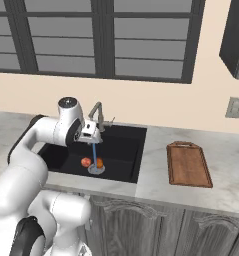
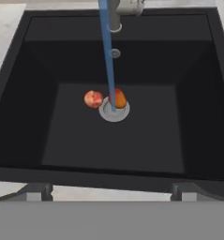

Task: Pick the mango, peach from the sink and place them on the cutting board to airdry. Then turn off the sink faucet.

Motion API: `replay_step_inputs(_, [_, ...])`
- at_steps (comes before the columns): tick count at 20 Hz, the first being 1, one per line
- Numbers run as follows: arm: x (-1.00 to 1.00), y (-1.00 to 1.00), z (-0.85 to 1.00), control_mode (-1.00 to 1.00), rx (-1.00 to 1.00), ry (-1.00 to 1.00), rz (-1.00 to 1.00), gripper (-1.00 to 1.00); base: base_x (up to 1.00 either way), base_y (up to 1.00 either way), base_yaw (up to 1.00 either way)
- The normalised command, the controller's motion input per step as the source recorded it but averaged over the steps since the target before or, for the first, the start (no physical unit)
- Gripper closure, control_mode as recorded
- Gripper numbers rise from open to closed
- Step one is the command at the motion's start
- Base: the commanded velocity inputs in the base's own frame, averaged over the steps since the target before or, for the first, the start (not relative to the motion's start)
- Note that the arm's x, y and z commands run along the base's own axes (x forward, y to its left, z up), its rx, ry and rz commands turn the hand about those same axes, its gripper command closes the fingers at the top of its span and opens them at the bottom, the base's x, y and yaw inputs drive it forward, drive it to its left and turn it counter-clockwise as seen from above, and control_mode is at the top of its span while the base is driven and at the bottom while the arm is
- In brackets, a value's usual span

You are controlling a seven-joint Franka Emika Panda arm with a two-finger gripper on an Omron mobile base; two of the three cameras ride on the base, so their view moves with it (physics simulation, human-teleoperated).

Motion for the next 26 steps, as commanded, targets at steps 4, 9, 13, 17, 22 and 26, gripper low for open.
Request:
replay_step_inputs(4, [0.19,0.01,-0.27,-1.00,0.00,-0.01,0.00,-1.00,0.00,0.00,0.00])
replay_step_inputs(9, [0.19,0.00,-0.28,-1.00,0.00,-0.02,0.00,-1.00,0.00,0.00,0.00])
replay_step_inputs(13, [0.16,0.00,-0.28,-1.00,0.00,-0.05,0.00,-1.00,0.00,0.00,0.00])
replay_step_inputs(17, [0.11,0.00,-0.25,-1.00,0.00,-0.02,0.00,-1.00,0.00,0.00,0.00])
replay_step_inputs(22, [0.00,0.00,-0.13,-1.00,0.00,0.00,0.00,-1.00,0.00,0.00,0.00])
replay_step_inputs(26, [0.18,0.03,-0.19,-1.00,0.00,0.00,0.00,-1.00,0.00,0.00,0.00])
